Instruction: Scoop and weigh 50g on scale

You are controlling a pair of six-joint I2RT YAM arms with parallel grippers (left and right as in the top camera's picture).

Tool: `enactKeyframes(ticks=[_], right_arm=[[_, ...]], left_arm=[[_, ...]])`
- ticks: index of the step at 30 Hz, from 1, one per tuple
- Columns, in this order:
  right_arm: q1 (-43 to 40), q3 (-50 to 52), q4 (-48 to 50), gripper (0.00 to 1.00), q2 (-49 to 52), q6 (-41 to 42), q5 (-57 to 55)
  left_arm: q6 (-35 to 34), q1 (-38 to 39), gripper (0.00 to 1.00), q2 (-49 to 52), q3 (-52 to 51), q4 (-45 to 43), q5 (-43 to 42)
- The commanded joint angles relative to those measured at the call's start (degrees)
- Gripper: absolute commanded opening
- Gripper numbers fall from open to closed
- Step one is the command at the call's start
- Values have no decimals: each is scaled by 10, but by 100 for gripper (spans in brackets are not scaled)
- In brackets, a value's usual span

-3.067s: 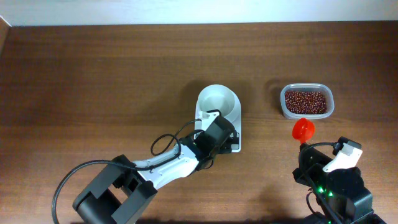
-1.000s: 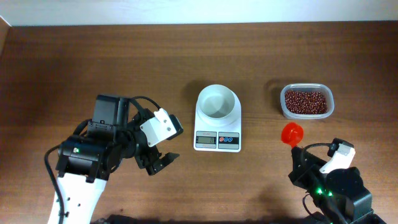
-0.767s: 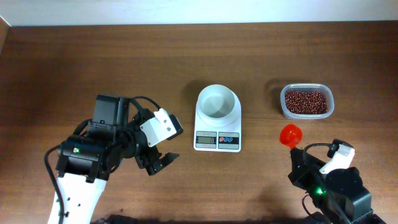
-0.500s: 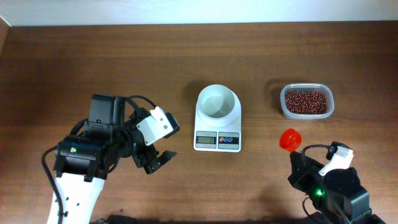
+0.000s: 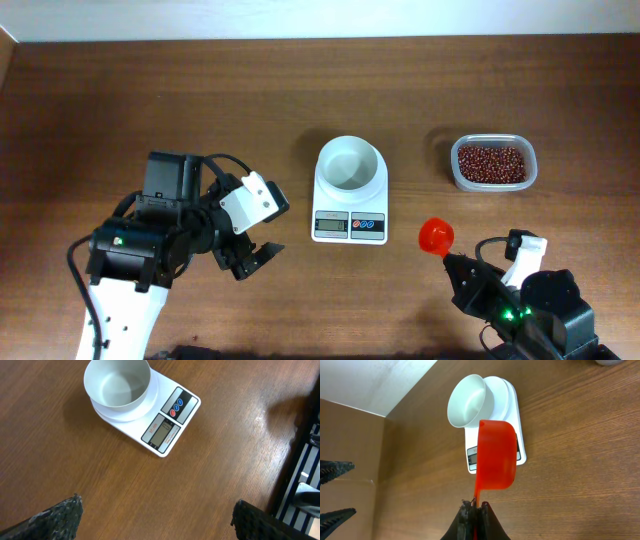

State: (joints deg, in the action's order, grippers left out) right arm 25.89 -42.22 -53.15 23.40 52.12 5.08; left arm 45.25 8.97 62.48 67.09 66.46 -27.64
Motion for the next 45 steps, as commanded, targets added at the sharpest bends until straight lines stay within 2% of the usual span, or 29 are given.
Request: enactKeyframes(ticks=[1,23,33,45], right_arm=[[-4,-8,2,4,-2,-2,8],[-4,-8,0,4,-2,-2,19],[-4,-8,42,4,-2,-2,-19],[-4,-8,40,4,-2,-13,-28]], left_arm=[[5,-3,99,2,9,1,0],[5,-3,99,2,9,1,0],[5,-3,99,2,9,1,0],[6,-3,99,2,9,-2,0]])
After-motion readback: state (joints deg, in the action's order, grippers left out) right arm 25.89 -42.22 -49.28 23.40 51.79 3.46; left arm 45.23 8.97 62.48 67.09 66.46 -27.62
